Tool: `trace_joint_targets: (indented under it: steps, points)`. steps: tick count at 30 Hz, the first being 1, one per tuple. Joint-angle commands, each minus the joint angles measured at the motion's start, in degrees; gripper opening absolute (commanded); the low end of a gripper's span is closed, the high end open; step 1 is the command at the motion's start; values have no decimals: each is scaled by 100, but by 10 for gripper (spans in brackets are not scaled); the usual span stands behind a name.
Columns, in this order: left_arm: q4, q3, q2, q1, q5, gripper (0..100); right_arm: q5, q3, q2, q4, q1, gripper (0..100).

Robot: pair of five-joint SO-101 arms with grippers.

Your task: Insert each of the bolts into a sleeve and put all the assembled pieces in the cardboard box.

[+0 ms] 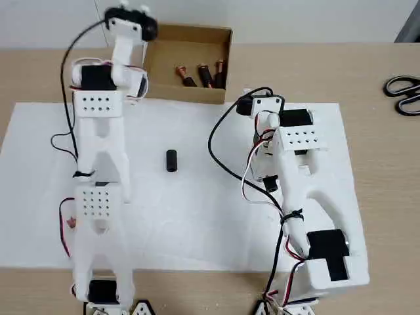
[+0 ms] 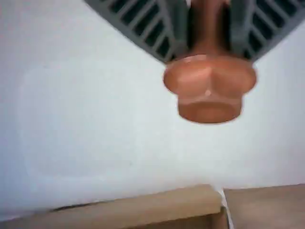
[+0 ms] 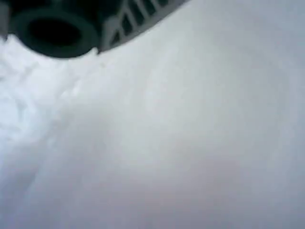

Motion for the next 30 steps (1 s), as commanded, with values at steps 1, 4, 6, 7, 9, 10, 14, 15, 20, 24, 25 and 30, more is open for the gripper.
trace_joint_targets:
  steps: [1,4,6,7,9,10,14,15,20,24,25,30]
  points:
    - [79,505,-1275,9,176,7,18,-246,-365,22,4,5]
    - [70,1297,-2233,18,316,7,18,-255,-374,4,-4,5]
    - [70,1807,-2919,18,387,7,18,-255,-374,-22,-4,5]
    - [70,2079,-3270,18,387,7,18,-290,-382,-22,-4,5]
    - [62,2580,-3974,35,378,7,18,-457,-382,31,-4,5]
    - [62,2835,-4316,44,378,7,18,-554,-382,48,-4,5]
    - [53,3890,-5565,53,369,7,18,-1152,-488,479,-136,5]
    - [53,4136,-5837,53,369,7,18,-1266,-585,620,-207,5]
    - [44,5358,-7156,53,369,7,18,-1380,-1288,708,-681,5]
    - [44,6167,-8097,53,369,7,18,-1371,-1930,708,-963,5]
    - [44,6352,-8308,53,369,7,18,-1371,-2070,708,-998,5]
    - [-554,7556,-9284,26,369,7,18,-1213,-2677,418,-989,5]
